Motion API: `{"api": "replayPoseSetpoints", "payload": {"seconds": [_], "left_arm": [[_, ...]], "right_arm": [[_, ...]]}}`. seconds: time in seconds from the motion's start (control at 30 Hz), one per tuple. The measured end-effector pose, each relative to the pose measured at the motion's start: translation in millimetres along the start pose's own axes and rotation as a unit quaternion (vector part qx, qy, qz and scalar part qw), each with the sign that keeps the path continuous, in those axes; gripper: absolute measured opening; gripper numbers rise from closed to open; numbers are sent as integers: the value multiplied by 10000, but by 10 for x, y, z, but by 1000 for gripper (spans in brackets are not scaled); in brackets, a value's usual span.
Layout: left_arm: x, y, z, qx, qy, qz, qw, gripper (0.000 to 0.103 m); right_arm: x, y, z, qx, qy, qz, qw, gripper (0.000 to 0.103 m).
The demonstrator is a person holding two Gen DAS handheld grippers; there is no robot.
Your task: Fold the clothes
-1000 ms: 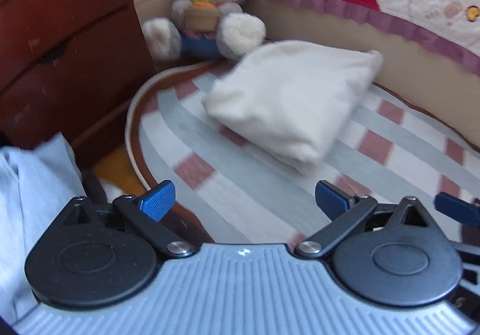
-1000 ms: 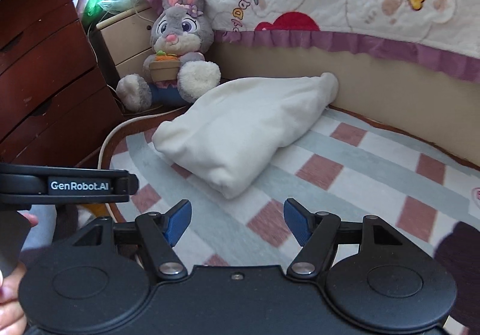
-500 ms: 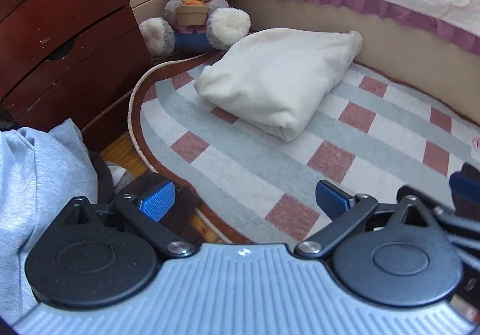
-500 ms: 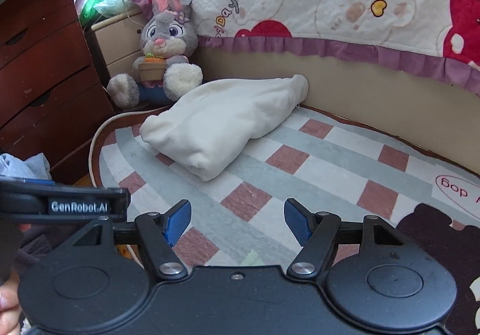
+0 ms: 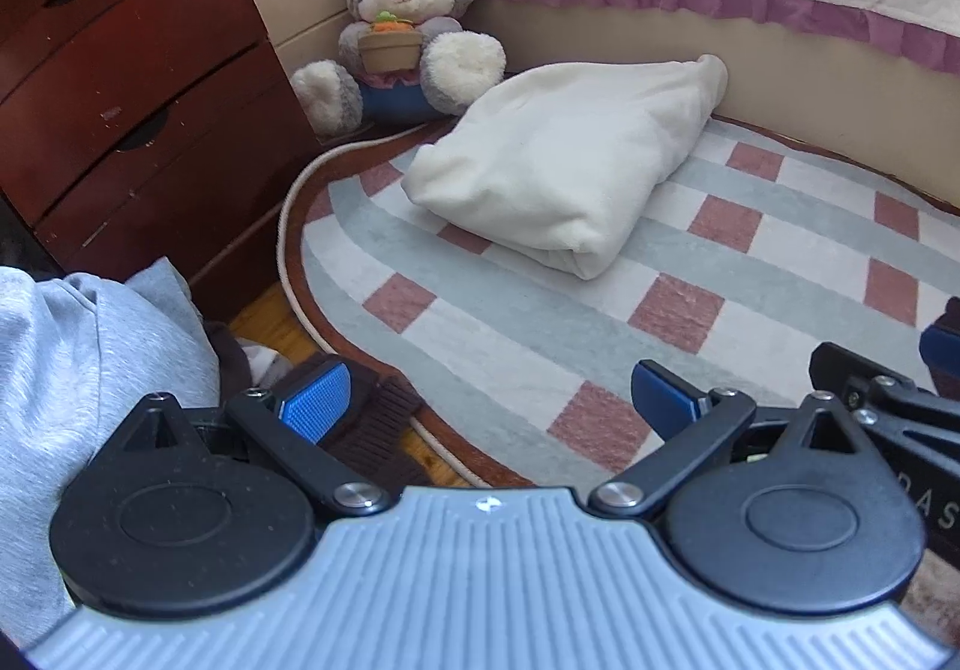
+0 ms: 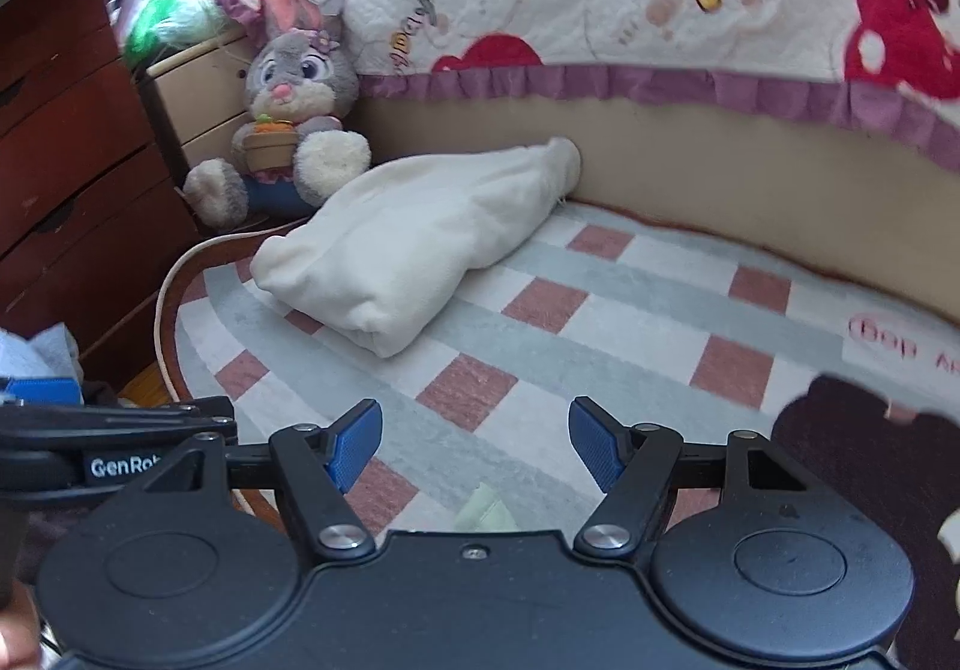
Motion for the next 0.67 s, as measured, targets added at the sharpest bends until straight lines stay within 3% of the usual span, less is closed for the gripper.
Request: {"api": "replayPoseSetpoints", "payload": {"seconds": [0.33, 0.67], "left_arm": [[43, -8, 13, -63, -275, 61, 9996, 102], [100, 47, 80, -142, -316, 128, 9993, 102]], "right_arm": [[156, 32, -19, 18, 328, 417, 9986, 75], [197, 39, -14, 58, 472, 556, 9973, 75]]}}
Point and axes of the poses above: each gripper's, at about its wrist camera, not at the fingertips, and z roughly against the way its jaws point, x to its left, y to its underside, the point moved 2 cm from there along -z, roughly the way its jaws point, and after that the axes turned 10 degrees about z, right-handed, at the moved point
